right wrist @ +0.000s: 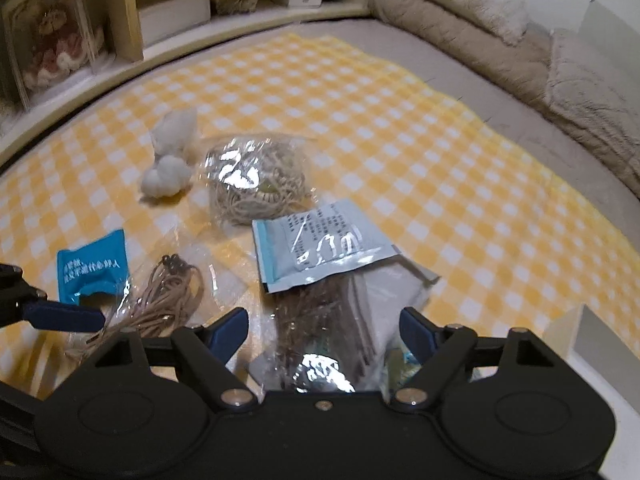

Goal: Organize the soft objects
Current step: 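Grasp a bagged light-brown cord with the left tool while the right tool grasps a bagged dark cord, then carry both cord bags into the white tray and open both tools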

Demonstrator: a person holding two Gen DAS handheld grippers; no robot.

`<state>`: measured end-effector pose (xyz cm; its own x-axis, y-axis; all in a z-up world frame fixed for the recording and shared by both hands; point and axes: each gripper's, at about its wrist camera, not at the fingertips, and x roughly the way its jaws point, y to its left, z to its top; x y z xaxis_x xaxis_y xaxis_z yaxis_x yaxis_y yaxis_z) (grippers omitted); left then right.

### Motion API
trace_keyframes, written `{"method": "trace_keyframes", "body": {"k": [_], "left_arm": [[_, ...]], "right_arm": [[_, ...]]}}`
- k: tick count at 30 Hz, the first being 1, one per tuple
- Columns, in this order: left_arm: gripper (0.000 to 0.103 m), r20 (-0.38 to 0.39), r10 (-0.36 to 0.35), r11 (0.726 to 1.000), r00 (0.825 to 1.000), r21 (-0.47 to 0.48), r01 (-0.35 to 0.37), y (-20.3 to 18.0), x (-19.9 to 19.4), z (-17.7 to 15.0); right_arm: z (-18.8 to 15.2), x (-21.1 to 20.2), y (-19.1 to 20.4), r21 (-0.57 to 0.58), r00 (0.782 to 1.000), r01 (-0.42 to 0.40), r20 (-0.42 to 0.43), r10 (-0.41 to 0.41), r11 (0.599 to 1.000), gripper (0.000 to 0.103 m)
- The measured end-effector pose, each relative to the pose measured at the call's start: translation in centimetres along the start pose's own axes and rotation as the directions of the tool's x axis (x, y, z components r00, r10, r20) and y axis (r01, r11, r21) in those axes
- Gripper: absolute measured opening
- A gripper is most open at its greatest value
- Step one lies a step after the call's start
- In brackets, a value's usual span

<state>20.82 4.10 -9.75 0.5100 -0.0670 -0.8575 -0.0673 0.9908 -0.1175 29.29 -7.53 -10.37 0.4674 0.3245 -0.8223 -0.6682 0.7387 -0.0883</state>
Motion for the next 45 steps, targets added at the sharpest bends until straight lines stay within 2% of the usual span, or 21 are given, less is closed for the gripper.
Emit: {"method": "trace_keyframes", "body": {"k": [3, 5, 7, 8, 9, 11, 16, 23, 30, 36, 45], "left_arm": [[0.043, -0.012, 0.01, 1.0, 1.0, -0.013, -0.01, 0.4, 0.5, 0.2], [0.037, -0.008, 0.015, 1.0, 1.0, -0.005, -0.015, 0.4, 0.5, 0.2], [0.032, -0.006, 0.014, 1.0, 1.0, -0.003, -0.014, 0.3, 0.4, 0.2], [0.029, -0.006, 0.013, 1.0, 1.0, -0.007, -0.013, 0.4, 0.3, 0.3], [0.027, -0.004, 0.013, 1.0, 1.0, -0.01, -0.013, 0.3, 0.2, 0.3], [0.026, 0.002, 0.012, 1.0, 1.0, -0.016, -0.012, 0.4, -0.2, 0.3], [0.024, 0.036, 0.007, 0.998, 0.999, -0.058, -0.005, 0.8, -1.5, 0.5], [0.024, 0.119, -0.007, 0.993, 0.993, -0.116, 0.021, 1.7, -4.5, 0.9], [0.024, 0.219, -0.031, 0.989, 0.975, -0.133, 0.061, 1.2, -7.9, 1.6], [0.024, 0.271, -0.067, 0.989, 0.96, -0.108, 0.1, -1.4, -9.5, 2.5], [0.024, 0.268, -0.145, 0.988, 0.952, -0.014, 0.155, -7.8, -9.0, 2.9]], "right_arm": [[-0.1, 0.7, 0.4, -0.019, 0.999, 0.016, -0.031, -0.017, 1.0, 0.078], [-0.3, 0.8, 0.1, -0.01, 0.999, 0.014, -0.049, -0.015, 1.0, 0.068], [-0.3, 0.6, -0.1, 0.007, 0.998, 0.01, -0.061, -0.009, 1.0, 0.064], [-0.4, 0.4, -0.1, 0.012, 0.998, 0.004, -0.065, -0.003, 1.0, 0.056], [-0.3, 0.3, -0.1, 0.018, 0.998, 0.004, -0.066, -0.002, 1.0, 0.053], [-0.3, -0.1, 0.1, 0.031, 0.998, 0.006, -0.068, -0.004, 1.0, 0.038], [-0.1, -1.4, -0.1, 0.077, 0.998, 0.002, -0.057, 0.003, 0.997, 0.027], [-0.4, -4.8, -0.3, 0.146, 0.999, 0.034, 0.013, -0.036, 0.989, 0.027], [-0.7, -9.3, -1.2, 0.265, 0.99, 0.037, 0.122, -0.071, 0.964, 0.027], [-2.3, -12.8, -2.8, 0.348, 0.974, 0.037, 0.196, -0.112, 0.937, 0.027], [-6.7, -17.1, -6.9, 0.46, 0.95, 0.099, 0.219, -0.221, 0.882, 0.027]]}}
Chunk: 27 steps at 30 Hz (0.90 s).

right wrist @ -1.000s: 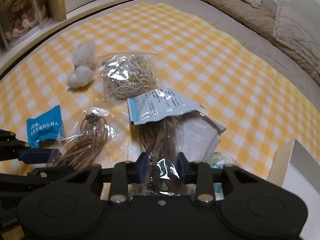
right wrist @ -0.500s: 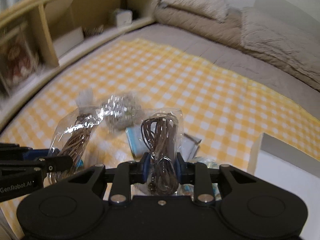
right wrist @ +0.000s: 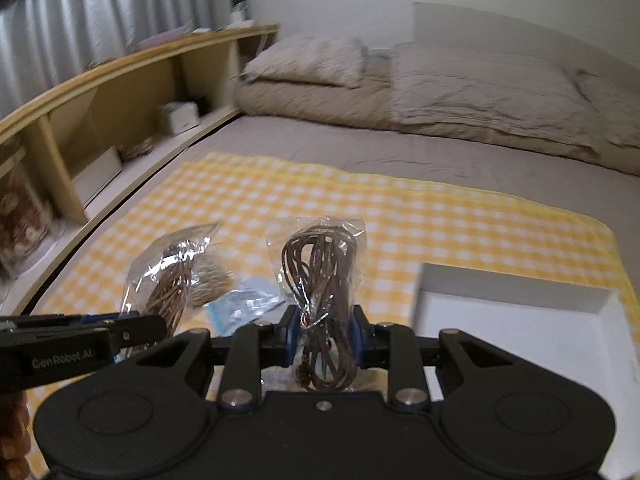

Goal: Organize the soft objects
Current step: 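Carry both cord bags into the white tray and open both tools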

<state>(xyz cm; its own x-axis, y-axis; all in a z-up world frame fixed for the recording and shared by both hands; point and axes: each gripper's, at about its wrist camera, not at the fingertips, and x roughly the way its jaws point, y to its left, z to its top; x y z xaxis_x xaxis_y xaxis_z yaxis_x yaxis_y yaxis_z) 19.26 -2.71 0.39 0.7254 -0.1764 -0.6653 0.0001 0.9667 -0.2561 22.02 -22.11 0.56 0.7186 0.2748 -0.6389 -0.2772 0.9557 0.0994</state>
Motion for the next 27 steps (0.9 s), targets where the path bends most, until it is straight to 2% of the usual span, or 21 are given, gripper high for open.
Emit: {"method": "trace_keyframes", "body": {"k": [9, 15, 24, 27], "left_arm": [[0.024, -0.031, -0.074, 0.995, 0.997, 0.069, 0.076, -6.4, 2.4, -0.5], [0.024, -0.083, -0.106, 0.985, 0.991, 0.128, 0.116, -10.2, 4.0, -1.7], [0.024, -0.2, -0.143, 0.975, 0.969, 0.14, 0.173, -13.6, 7.0, -3.5], [0.024, -0.233, -0.158, 0.975, 0.959, 0.117, 0.189, -14.3, 8.2, -4.0]], "right_arm": [[-1.1, -2.5, -6.3, 0.118, 0.996, 0.083, 0.026, -0.087, 0.989, 0.027], [-2.8, -3.2, -9.9, 0.165, 0.99, 0.14, -0.003, -0.142, 0.976, 0.027], [-5.0, -2.6, -13.4, 0.252, 0.985, 0.171, -0.083, -0.155, 0.952, 0.027], [-5.4, -2.2, -13.9, 0.271, 0.984, 0.171, -0.103, -0.148, 0.947, 0.027]]}}
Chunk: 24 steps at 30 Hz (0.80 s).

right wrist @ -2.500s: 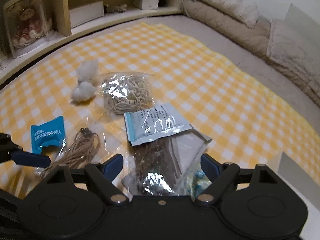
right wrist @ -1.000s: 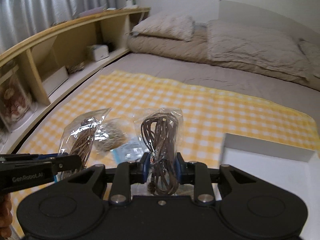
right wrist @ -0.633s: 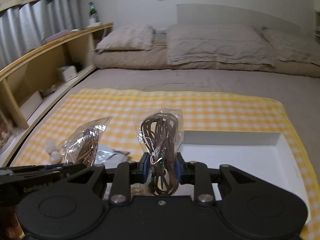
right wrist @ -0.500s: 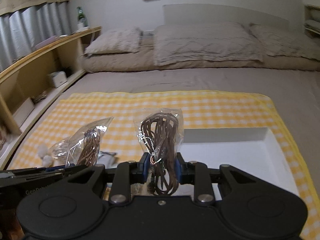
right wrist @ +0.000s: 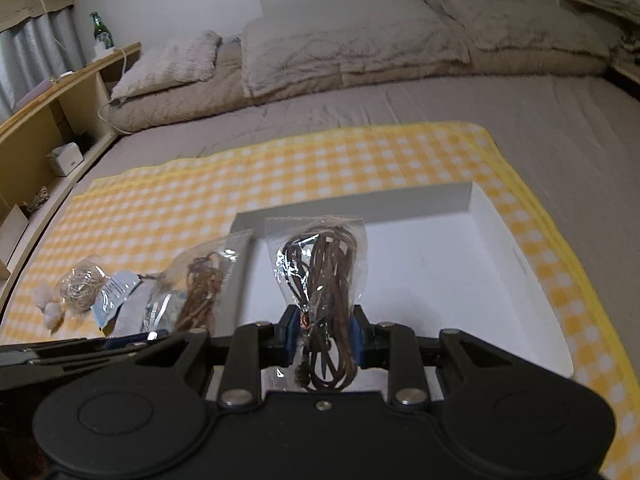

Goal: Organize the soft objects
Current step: 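Carry both cord bags into the white tray and open both tools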

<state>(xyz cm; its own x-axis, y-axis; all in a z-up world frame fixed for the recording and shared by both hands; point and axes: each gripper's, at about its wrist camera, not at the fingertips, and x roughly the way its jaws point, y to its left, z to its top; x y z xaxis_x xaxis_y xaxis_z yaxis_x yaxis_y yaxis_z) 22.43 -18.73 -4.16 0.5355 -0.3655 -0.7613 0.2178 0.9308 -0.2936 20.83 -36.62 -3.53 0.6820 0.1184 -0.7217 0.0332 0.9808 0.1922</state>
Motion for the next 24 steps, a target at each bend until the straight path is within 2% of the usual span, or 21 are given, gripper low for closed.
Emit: {"method": "trace_keyframes", "body": {"k": [6, 13, 15, 16, 17, 19, 22, 23, 24], "left_arm": [[0.024, -0.043, 0.035, 0.999, 0.998, -0.033, -0.037, 0.0, 2.5, 0.0], [0.025, -0.058, 0.081, 0.996, 0.995, -0.032, -0.082, 0.6, 3.3, -0.1], [0.028, -0.065, 0.081, 0.996, 0.995, -0.04, -0.084, 0.9, 3.4, 0.0], [0.03, -0.067, 0.078, 0.996, 0.995, -0.042, -0.081, 0.9, 3.3, 0.0], [0.033, -0.07, 0.085, 0.995, 0.994, -0.042, -0.088, 1.0, 3.3, 0.0], [0.045, -0.083, 0.089, 0.995, 0.993, -0.037, -0.092, 1.1, 3.4, 0.0], [0.058, -0.087, 0.073, 0.997, 0.994, -0.021, -0.075, 0.8, 3.1, -0.2], [0.066, -0.084, 0.08, 0.997, 0.993, -0.011, -0.082, 0.8, 2.9, -0.3], [0.069, -0.082, 0.083, 0.996, 0.993, -0.006, -0.084, 0.7, 2.8, -0.4]], "right_arm": [[-0.4, 0.7, -0.8, 0.018, 1.0, -0.003, -0.018, 0.003, 1.0, 0.027], [-0.3, 2.6, -0.5, 0.014, 0.998, -0.025, -0.054, 0.026, 1.0, 0.027], [-0.2, 3.1, -0.1, 0.01, 0.998, -0.03, -0.063, 0.031, 0.999, 0.028], [-0.2, 3.3, 0.0, 0.007, 0.997, -0.037, -0.071, 0.037, 0.999, 0.03], [-0.2, 3.5, 0.1, 0.008, 0.996, -0.043, -0.078, 0.043, 0.999, 0.035], [-0.3, 3.6, 0.2, 0.019, 0.996, -0.037, -0.085, 0.038, 0.999, 0.038], [-0.2, 3.6, -0.4, 0.048, 0.995, -0.036, -0.09, 0.041, 0.998, 0.055], [-0.2, 3.5, -0.5, 0.056, 0.995, -0.033, -0.089, 0.038, 0.998, 0.055], [-0.2, 3.4, -0.6, 0.058, 0.995, -0.031, -0.091, 0.036, 0.998, 0.055]]}}
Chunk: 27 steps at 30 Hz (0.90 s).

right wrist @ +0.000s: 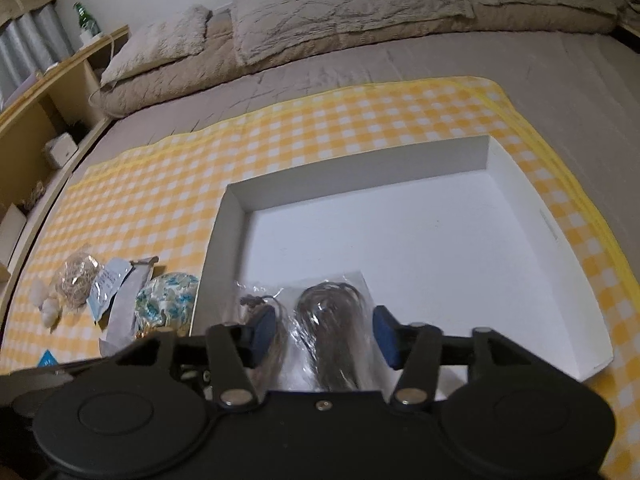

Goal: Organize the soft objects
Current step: 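Carry both cord bags into the white tray and open both tools, then withdraw both tools and move toward the blue packet and grey pouch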

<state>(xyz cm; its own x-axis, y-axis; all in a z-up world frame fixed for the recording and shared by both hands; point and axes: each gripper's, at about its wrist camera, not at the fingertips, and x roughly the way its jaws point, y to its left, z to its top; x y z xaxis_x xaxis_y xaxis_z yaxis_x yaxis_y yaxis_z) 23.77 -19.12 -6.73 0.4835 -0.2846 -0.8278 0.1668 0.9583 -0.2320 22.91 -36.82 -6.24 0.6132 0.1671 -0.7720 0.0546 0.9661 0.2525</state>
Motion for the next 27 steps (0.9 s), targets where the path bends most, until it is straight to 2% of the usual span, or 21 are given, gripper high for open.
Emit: {"method": "trace_keyframes", "body": {"k": [4, 9, 13, 18, 21, 23, 27], "left_arm": [[0.07, -0.005, 0.006, 1.0, 1.0, 0.009, -0.006, 0.0, -0.4, -0.2], [0.088, 0.003, 0.009, 1.0, 1.0, 0.028, -0.009, -0.3, -1.0, -0.6], [0.094, 0.0, 0.009, 0.999, 1.0, 0.034, -0.009, -0.1, -1.5, -0.9], [0.101, 0.014, 0.018, 0.998, 1.0, 0.056, -0.019, -0.1, -2.1, -1.2], [0.103, 0.03, 0.02, 0.998, 0.999, 0.065, -0.022, -0.1, -2.7, -1.3], [0.103, 0.038, 0.023, 0.997, 0.999, 0.069, -0.025, -0.1, -3.0, -1.4], [0.103, 0.055, 0.03, 0.997, 0.998, 0.062, -0.033, 0.2, -3.7, -1.5]], "right_arm": [[-0.3, -0.5, -0.3, 0.01, 1.0, 0.004, -0.01, -0.004, 1.0, 0.055], [-0.8, -1.2, -0.7, 0.008, 1.0, 0.015, -0.015, -0.015, 1.0, 0.06], [-1.0, -2.0, -0.9, -0.009, 1.0, 0.025, -0.009, -0.026, 1.0, 0.07], [-1.4, -2.8, -1.2, -0.038, 0.999, 0.039, 0.004, -0.038, 0.999, 0.077], [-1.6, -3.4, -1.4, -0.051, 0.999, 0.049, 0.021, -0.048, 0.998, 0.086], [-1.7, -3.8, -1.6, -0.049, 0.998, 0.054, 0.037, -0.053, 0.997, 0.099], [-1.9, -4.6, -2.0, -0.041, 0.997, 0.063, 0.055, -0.061, 0.997, 0.103]]}}
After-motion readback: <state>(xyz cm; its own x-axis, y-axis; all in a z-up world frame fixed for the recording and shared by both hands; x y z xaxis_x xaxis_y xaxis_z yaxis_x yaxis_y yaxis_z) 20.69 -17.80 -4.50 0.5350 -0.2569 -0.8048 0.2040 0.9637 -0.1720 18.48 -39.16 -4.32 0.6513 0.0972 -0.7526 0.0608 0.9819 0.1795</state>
